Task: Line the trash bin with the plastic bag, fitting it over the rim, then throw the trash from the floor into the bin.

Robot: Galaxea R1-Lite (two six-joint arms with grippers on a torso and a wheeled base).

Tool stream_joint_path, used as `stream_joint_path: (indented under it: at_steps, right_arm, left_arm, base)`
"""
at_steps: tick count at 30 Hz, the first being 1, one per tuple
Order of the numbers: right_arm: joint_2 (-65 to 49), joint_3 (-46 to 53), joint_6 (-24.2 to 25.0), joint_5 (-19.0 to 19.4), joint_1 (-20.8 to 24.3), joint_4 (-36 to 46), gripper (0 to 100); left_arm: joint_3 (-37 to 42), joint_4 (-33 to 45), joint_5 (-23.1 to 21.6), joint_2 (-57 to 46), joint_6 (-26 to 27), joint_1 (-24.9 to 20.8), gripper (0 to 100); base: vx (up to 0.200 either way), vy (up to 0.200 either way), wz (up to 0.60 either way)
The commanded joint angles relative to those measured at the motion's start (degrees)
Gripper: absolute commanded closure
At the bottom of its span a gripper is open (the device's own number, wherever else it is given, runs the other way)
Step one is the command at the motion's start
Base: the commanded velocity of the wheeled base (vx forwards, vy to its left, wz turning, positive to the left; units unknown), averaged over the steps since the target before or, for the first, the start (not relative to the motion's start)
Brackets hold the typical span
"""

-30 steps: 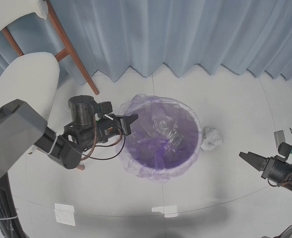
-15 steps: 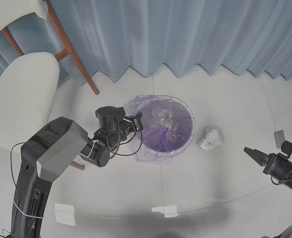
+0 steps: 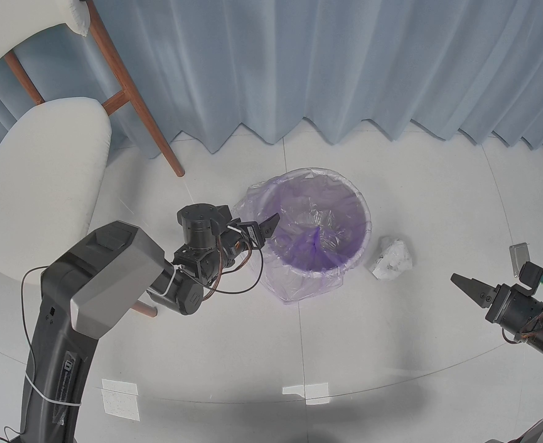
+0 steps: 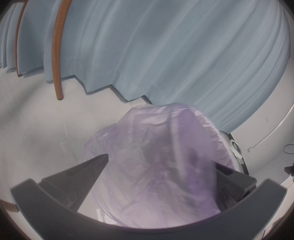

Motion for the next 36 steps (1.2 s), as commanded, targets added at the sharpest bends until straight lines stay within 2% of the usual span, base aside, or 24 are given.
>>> stream_joint_path:
  at_steps: [1, 7, 8, 12, 16, 17, 20, 21, 22, 24, 26, 27, 28, 30, 31, 36]
  right_arm:
    - [1.8, -0.2, -0.1, 0.1, 0.1, 0.1, 0]
    - [4.8, -2.0, -0.2, -0.3, 0.1, 0.1, 0]
    - [7.3, -3.9, -1.0, -1.6, 0.0, 0.3, 0]
    - [17.4, -10.7, -4.3, -7.7, -0.1, -0.6, 0]
    - [24.0, -15.8, -5.4, -8.2, 0.0, -2.0, 0]
    - [24.3, -16.0, -5.4, -8.2, 0.0, -2.0, 0]
    - [32.4, -24.6, -10.8, -8.3, -1.1, -0.3, 0]
    - [32.5, -25.0, -11.2, -8.3, -1.2, -0.1, 0]
    - [35.0, -28.8, -14.6, -8.3, -2.6, 3.1, 0]
    - [36.7, -32.6, -16.9, -8.3, -2.8, 8.0, 0]
    - [38.6, -38.0, -17.3, -8.4, -2.9, 13.0, 0]
    - [38.6, -38.0, -17.3, -8.4, -2.9, 13.0, 0]
    - [40.8, -42.7, -17.5, -8.8, -2.9, 17.1, 0]
    - [43.0, -46.4, -17.8, -9.7, -3.1, 20.2, 0]
    - [46.4, -52.7, -18.4, -11.8, -3.5, 24.0, 0]
    - [53.4, -64.4, -18.4, -13.2, -3.7, 29.8, 0]
  left_arm:
    - [9.9, -0.9, -3.0, -10.0, -0.4, -0.5, 0]
    - [24.4, -0.4, -4.0, -23.5, -0.5, -1.3, 0]
    - [30.1, 0.0, -4.0, -28.9, -0.5, -1.6, 0]
    - [43.2, 0.2, -4.2, -39.8, -0.7, -1.9, 0]
    - [50.0, -1.2, -4.2, -41.1, -0.3, -2.7, 0]
    - [50.0, -1.2, -4.2, -41.1, -0.3, -2.7, 0]
    - [51.4, -4.3, -4.0, -42.6, -2.1, -3.2, 0]
    - [51.5, -4.4, -3.9, -42.7, -2.3, -3.2, 0]
    - [53.1, -5.0, -3.6, -45.9, -4.2, -2.8, 0]
    - [55.2, -5.3, -3.2, -49.2, -5.0, -2.5, 0]
    - [57.2, -6.7, -2.1, -53.3, -5.1, -1.9, 0]
    - [57.2, -6.7, -2.1, -53.3, -5.1, -1.9, 0]
    - [58.3, -7.8, -1.2, -56.2, -5.2, -0.7, 0]
    - [59.0, -8.0, -1.2, -57.8, -5.2, 0.7, 0]
    - [59.6, -7.6, -1.6, -60.0, -5.2, 3.2, 0]
    - [58.7, -7.8, -2.0, -62.6, -5.0, 7.2, 0]
  base:
    - [0.0, 0.0, 0.0]
    - [0.0, 0.0, 0.0]
    - [0.0, 0.0, 0.0]
    - [0.0, 0.0, 0.0]
    - [0.0, 0.0, 0.0]
    - [0.0, 0.0, 0.0]
    - [0.0, 0.0, 0.0]
    - [0.0, 0.0, 0.0]
    - [0.0, 0.0, 0.0]
    - [0.0, 0.0, 0.0]
    - [0.0, 0.0, 0.0]
    - [0.0, 0.0, 0.0]
    - [0.0, 0.0, 0.0]
    - [0.0, 0.0, 0.0]
    - [0.0, 0.0, 0.0]
    - [0.0, 0.0, 0.0]
